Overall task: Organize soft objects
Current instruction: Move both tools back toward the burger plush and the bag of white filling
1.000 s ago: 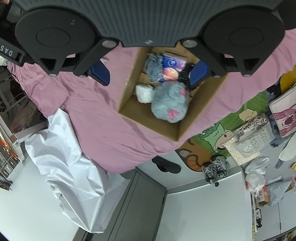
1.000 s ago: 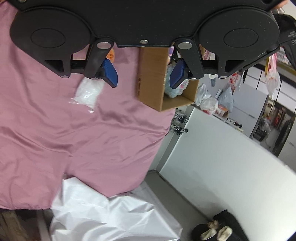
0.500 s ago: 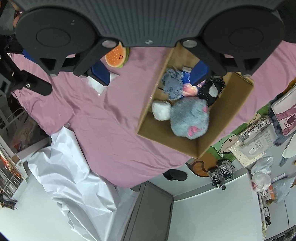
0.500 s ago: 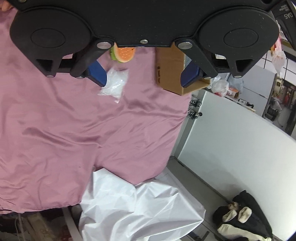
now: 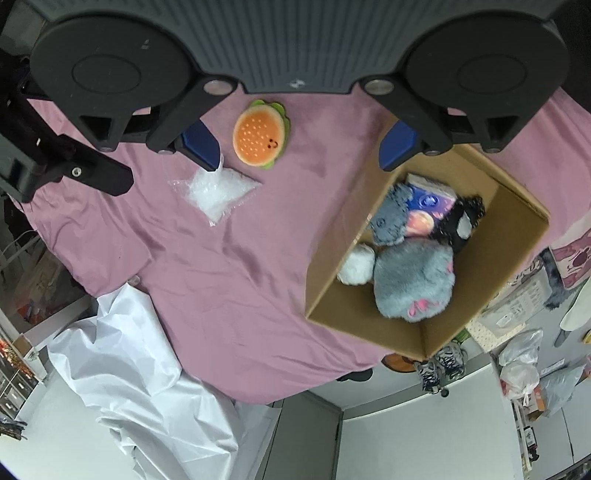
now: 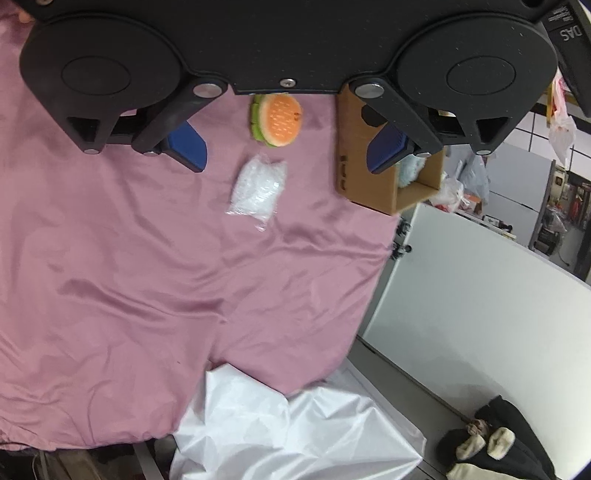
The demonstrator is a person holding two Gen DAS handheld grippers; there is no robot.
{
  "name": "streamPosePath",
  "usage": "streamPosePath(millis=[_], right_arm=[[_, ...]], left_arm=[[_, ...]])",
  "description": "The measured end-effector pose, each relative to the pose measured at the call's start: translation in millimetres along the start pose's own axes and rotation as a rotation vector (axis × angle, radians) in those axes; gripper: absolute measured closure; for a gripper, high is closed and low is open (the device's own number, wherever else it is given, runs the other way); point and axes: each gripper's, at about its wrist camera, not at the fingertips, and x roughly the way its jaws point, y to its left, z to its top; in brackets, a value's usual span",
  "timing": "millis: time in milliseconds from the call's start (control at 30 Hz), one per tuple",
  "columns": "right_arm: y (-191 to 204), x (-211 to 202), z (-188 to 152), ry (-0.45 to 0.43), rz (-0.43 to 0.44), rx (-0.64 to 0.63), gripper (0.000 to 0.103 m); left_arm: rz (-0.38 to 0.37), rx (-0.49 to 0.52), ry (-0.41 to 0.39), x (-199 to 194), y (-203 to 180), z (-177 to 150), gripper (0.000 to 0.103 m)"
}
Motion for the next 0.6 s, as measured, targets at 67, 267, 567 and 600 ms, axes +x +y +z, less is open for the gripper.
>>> streamPosePath(millis=[67, 267, 567, 600], right_arm=[[-5, -2, 1, 0.001, 0.010, 0.011, 0.009], [-18, -6, 1, 0.003, 0.035, 0.011, 0.009], [-43, 1, 7, 0.026, 0.078, 0.081, 0.009], [-44, 1, 8, 0.025, 0.082, 0.079, 0.009]], left_arm=[[0.002, 0.012, 0.004, 3, -7, -3, 0.012], [0.012, 0.011, 0.009, 12, -25, -12, 0.013], [0.028, -0.044, 0.032, 34, -35, -24, 0.014], [0.032, -0.045, 0.031, 36, -36, -25, 0.014]])
